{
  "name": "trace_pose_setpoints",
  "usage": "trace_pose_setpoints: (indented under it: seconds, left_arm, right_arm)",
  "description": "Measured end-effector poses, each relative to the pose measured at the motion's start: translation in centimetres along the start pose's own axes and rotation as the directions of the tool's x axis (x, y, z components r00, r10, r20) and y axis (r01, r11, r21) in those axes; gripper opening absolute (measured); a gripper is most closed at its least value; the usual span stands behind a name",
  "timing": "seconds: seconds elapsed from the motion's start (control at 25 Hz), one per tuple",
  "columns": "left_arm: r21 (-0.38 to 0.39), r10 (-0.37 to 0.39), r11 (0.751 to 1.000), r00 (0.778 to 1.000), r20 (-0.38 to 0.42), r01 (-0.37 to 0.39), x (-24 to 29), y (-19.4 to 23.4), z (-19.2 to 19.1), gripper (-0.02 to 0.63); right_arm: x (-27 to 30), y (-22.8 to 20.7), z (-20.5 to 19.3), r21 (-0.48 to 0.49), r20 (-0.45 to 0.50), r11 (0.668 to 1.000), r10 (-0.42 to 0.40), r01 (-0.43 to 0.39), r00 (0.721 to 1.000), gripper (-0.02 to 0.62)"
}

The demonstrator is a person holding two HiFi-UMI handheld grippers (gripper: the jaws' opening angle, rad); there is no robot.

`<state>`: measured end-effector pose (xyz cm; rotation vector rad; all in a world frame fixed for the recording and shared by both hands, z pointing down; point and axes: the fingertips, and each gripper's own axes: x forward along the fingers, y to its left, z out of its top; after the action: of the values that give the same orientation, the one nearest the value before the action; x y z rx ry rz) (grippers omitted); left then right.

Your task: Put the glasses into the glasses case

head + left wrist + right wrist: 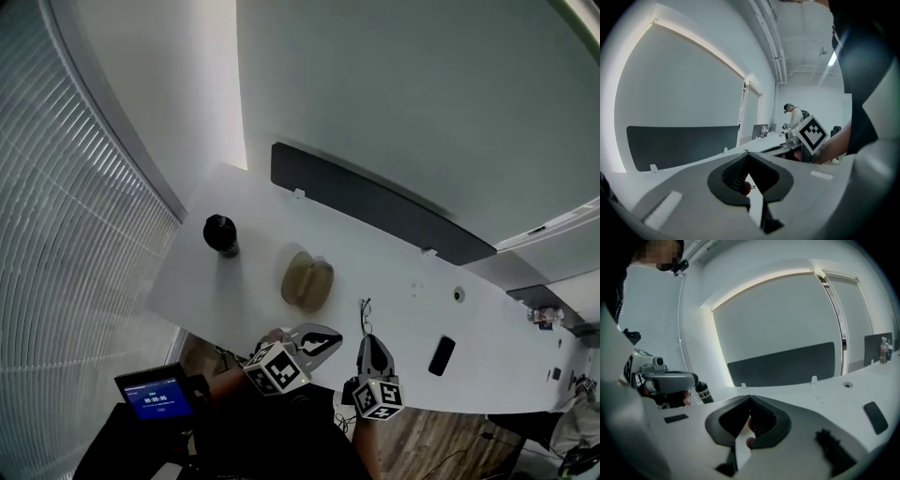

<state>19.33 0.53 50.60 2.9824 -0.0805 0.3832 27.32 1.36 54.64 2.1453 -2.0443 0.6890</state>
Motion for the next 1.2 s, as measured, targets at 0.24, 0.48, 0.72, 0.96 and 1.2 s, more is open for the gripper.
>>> trace_pose_setpoints:
  seconds: [0.24,0.48,0.72,0.96,1.2]
  left_arm:
    - [-0.03,0.059,0.998,0.998,-0.014,-0.059,0.4,3.1,-0.2,0.005]
    - [-0.074,0.18,0.981,0.984,0.009,-0.179,-2.0,7.4,-0.3,0.005]
    - [-0.096,0.205,0.974,0.979,0.005,-0.204,-3.3,9.5,-1.2,0.006]
    - [-0.083,0.177,0.981,0.984,0.001,-0.176,-3.6,10.3,-1.8,0.005]
    - [-0.061,0.16,0.986,0.987,0.018,-0.158,-3.3,10.7,-2.1,0.006]
  right_arm:
    - [2.1,0.1,-1.7,-0.02,-0.087,0.995,0.091,-0.093,0.992,-0.006]
    - [4.6,-2.3,-6.5,-0.179,-0.264,0.974,0.09,-0.14,0.96,-0.006]
    - [5.9,-7.8,-11.0,-0.334,-0.43,0.939,-0.075,-0.081,0.9,-0.002]
    - [9.3,-8.4,-12.6,-0.391,-0.475,0.915,-0.114,-0.094,0.873,0.119]
    - [12.4,-10.2,-13.7,-0.452,-0.51,0.888,-0.185,-0.079,0.84,0.193]
